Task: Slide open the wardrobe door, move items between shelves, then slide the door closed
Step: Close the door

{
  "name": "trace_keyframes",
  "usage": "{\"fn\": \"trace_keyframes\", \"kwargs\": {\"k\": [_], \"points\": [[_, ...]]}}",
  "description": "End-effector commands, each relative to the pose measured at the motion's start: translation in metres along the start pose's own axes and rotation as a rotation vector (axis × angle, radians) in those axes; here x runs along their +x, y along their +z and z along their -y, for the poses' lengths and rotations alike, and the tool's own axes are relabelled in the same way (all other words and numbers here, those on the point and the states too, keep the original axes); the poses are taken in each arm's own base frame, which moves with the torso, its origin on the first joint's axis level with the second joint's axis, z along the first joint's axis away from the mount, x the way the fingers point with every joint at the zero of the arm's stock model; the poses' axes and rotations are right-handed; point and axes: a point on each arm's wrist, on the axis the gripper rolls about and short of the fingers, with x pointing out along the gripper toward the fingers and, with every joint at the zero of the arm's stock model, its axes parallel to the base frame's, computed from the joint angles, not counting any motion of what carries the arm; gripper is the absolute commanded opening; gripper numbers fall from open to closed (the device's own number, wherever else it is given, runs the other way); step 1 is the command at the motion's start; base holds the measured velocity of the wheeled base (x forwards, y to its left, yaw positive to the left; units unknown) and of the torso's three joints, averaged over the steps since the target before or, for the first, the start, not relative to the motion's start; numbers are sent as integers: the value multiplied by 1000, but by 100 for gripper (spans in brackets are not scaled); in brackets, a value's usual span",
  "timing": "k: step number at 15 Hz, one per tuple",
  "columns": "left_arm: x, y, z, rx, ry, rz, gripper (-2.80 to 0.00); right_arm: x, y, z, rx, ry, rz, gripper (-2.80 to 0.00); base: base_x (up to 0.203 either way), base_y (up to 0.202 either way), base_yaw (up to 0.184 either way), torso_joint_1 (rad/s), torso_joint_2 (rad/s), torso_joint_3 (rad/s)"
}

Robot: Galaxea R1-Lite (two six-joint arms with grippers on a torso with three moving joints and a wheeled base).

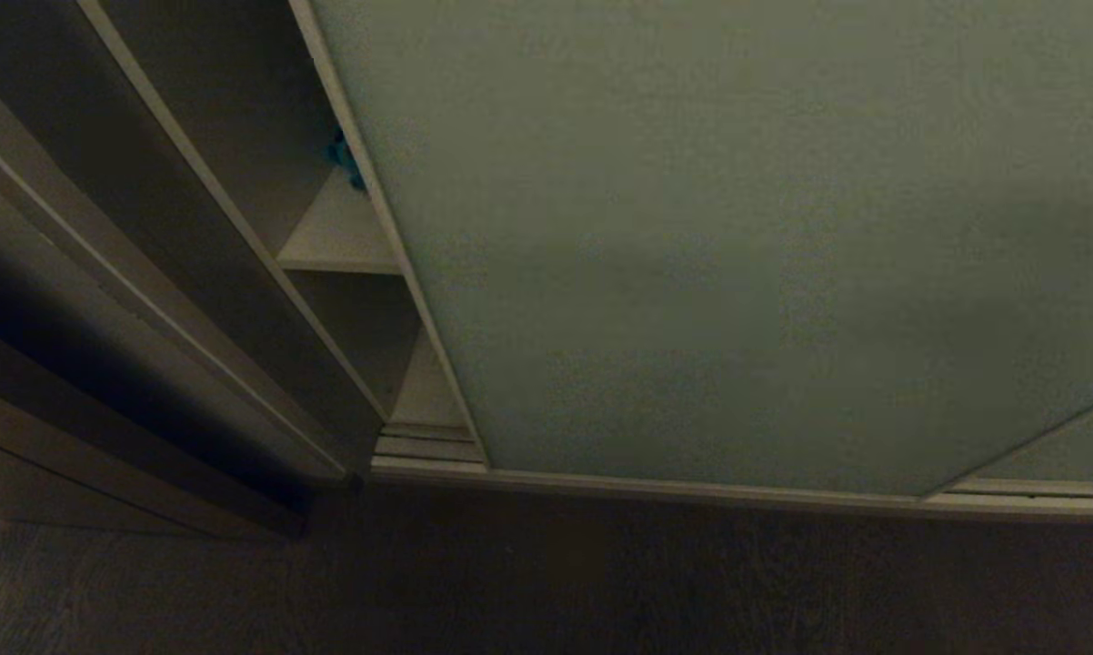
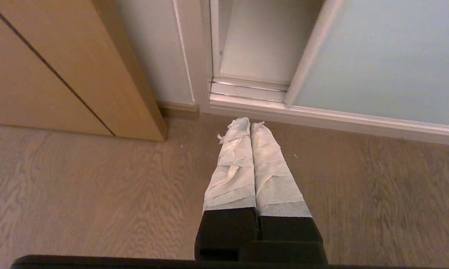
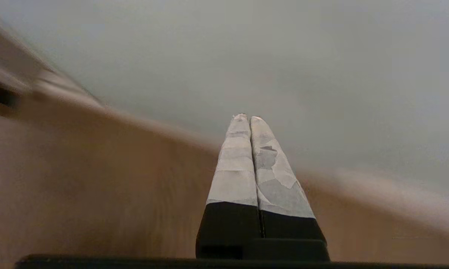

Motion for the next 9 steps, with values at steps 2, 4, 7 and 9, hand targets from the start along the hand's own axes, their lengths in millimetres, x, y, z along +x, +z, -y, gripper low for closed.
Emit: {"fn": "trace_keyframes", "kwargs": {"k": [2, 4, 7, 9], "points": [[0, 0, 0, 0, 1, 1, -280, -12, -23, 16, 153, -258, -93, -280, 0, 0, 0, 0, 0, 0], [0, 0, 0, 0, 1, 1, -280, -4, -27, 34, 256, -405, -110, -280, 0, 0, 0, 0, 0, 0], [0, 0, 0, 0, 1, 1, -280, 3, -21, 75, 387, -580, -43, -280, 0, 0, 0, 0, 0, 0], [0, 0, 0, 0, 1, 1, -280, 3, -6, 110, 473, -676, 57, -280, 0, 0, 0, 0, 0, 0]]}}
